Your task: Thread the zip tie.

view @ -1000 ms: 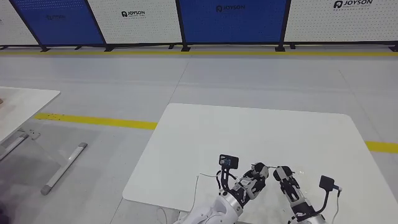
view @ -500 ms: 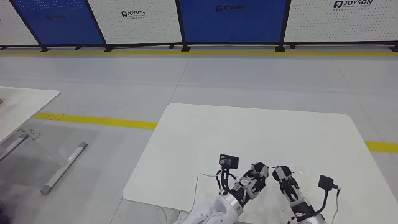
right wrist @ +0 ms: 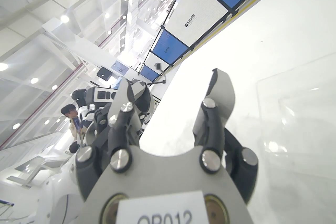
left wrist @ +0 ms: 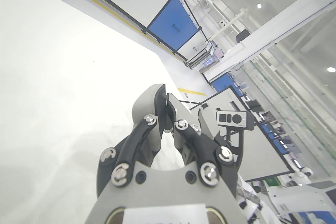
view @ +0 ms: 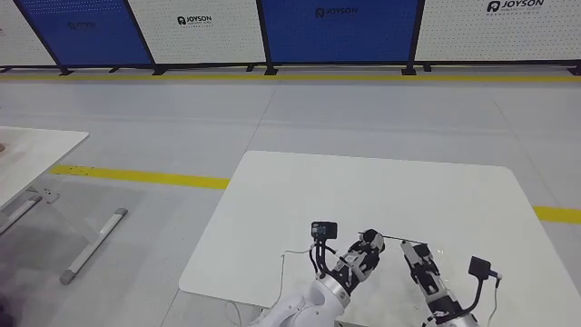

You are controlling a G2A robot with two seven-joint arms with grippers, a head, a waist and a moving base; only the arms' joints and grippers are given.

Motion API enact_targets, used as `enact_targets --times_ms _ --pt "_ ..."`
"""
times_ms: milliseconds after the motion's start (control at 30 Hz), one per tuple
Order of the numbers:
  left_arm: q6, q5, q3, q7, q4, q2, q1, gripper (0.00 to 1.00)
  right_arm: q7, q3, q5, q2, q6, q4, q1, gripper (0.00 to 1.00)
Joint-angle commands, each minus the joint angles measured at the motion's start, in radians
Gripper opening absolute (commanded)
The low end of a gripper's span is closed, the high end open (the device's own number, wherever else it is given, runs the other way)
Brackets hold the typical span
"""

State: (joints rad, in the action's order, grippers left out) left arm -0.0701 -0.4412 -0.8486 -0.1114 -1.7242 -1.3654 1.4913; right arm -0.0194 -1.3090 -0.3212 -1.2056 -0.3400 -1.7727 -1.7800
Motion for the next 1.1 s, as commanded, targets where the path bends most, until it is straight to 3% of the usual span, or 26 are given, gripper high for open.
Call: enact_targets --times_ms 0,100,433,500,633,833,967,1067 --pt "0.021 0.09 -0.019 0.033 -0.003 0.0 0.0 0.0 0.007 -0.008 0.007 0.001 0.0 -0.002 -0.008 1.0" --pt "0.025 0.134 -0.046 0.036 -0.007 0.001 -0.006 0.0 0.014 -0.017 0.013 0.001 0.0 -0.005 -0.016 1.0" --pt "0.025 0.135 -0.047 0.034 -0.008 0.0 -0.006 0.0 0.015 -0.018 0.014 0.001 0.0 -0.007 -0.018 1.0" --pt "0.041 0.2 -0.049 0.055 -0.014 -0.001 -0.001 0.0 0.017 -0.017 0.015 0.0 0.001 -0.011 -0.012 1.0" --pt "0.081 0.363 -0.086 0.108 -0.005 -0.002 -0.003 0.0 0.063 -0.016 -0.108 0.001 0.0 -0.015 0.003 1.0" --pt "0.144 0.478 -0.128 0.137 -0.007 0.003 0.018 0.0 0.165 -0.007 -0.313 0.008 0.0 0.008 0.014 1.0" --pt "0.154 0.516 -0.149 0.181 -0.011 0.009 0.029 0.0 0.221 0.006 -0.458 0.016 0.0 0.017 0.018 1.0" --pt "0.154 0.513 -0.15 0.182 -0.011 0.009 0.029 0.0 0.228 0.015 -0.473 0.019 0.0 0.021 0.018 1.0"
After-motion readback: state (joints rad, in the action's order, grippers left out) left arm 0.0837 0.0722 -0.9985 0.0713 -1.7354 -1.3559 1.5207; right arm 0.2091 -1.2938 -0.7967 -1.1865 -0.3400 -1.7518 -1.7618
